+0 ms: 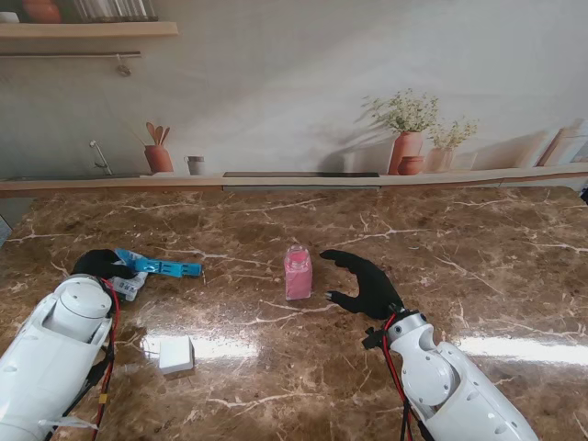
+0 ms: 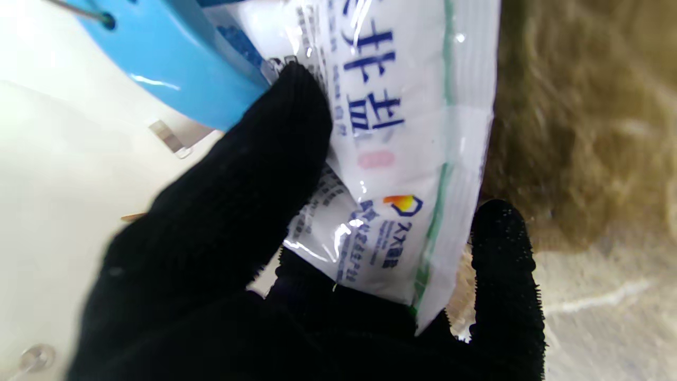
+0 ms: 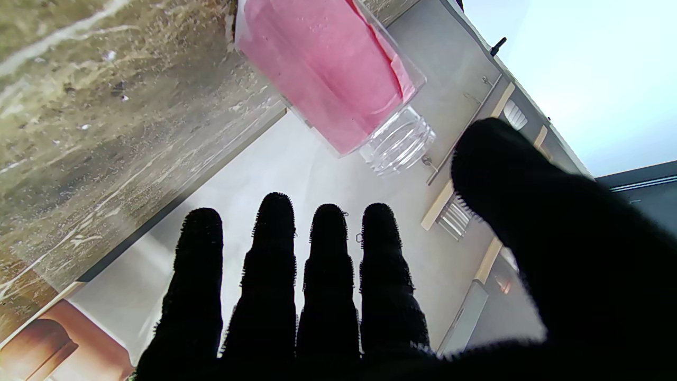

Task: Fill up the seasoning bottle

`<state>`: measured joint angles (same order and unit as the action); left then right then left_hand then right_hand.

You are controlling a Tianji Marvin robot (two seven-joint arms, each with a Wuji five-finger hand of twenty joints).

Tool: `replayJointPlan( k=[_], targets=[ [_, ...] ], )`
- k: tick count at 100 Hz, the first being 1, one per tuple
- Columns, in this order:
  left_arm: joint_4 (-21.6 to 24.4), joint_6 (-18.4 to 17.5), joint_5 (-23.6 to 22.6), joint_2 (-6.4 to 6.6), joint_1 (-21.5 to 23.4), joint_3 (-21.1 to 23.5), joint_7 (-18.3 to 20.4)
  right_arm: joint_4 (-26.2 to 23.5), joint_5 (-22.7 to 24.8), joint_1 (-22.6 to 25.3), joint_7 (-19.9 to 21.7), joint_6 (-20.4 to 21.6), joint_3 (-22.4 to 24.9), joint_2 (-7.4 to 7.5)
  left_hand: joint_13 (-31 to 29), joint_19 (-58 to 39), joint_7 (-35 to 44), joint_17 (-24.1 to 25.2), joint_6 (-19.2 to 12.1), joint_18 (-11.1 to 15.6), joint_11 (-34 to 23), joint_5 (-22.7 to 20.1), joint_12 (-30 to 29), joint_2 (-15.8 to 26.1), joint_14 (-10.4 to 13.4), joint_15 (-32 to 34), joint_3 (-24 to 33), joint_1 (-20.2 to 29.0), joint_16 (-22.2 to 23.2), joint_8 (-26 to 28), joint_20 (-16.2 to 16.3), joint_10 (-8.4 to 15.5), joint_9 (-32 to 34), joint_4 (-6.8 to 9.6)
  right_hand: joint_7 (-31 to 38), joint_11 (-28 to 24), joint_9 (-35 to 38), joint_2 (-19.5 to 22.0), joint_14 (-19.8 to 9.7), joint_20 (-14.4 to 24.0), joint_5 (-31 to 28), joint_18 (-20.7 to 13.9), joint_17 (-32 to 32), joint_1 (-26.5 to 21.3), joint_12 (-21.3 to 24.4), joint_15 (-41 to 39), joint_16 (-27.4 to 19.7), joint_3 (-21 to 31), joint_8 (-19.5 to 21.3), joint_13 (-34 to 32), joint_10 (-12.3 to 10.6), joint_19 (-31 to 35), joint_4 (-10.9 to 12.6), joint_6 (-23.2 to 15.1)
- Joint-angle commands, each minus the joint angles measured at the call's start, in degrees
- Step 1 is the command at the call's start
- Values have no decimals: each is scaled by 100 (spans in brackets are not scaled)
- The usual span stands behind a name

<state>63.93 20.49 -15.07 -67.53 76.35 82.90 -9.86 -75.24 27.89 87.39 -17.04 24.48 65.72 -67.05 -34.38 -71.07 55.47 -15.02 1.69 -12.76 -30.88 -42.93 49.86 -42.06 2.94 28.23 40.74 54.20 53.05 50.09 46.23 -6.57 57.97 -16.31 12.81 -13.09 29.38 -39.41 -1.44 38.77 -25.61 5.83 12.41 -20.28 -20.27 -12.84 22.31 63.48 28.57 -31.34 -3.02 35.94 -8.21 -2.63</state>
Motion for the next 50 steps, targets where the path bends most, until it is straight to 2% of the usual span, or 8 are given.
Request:
replayJointPlan(
  k=[1, 50],
  targets=[
    [41, -2, 156, -185, 241, -14, -33, -52, 7, 73, 39, -52, 35, 1, -2551, -37, 864, -6, -975, -116, -1181, -1414, 350, 1767, -1786, 2169, 1280, 1383, 199, 332, 92, 462, 127, 583, 43, -7, 61, 89, -72, -85, -66, -14, 16, -43, 128, -17, -17, -57, -66, -118, -33, 112, 233, -166],
    [1796, -508, 898, -352, 1018, 469, -611, -648, 280, 345, -60, -255, 428, 35, -2571, -17, 774, 18, -966, -104, -1313, -1395, 449, 1781, -1849, 2260, 1249, 1421, 295, 518, 252, 421, 150, 577, 42, 11, 67, 91, -45, -111, -73, -23, -21, -29, 134, 9, -30, -102, -78, -77, -17, 88, 232, -157]
  ],
)
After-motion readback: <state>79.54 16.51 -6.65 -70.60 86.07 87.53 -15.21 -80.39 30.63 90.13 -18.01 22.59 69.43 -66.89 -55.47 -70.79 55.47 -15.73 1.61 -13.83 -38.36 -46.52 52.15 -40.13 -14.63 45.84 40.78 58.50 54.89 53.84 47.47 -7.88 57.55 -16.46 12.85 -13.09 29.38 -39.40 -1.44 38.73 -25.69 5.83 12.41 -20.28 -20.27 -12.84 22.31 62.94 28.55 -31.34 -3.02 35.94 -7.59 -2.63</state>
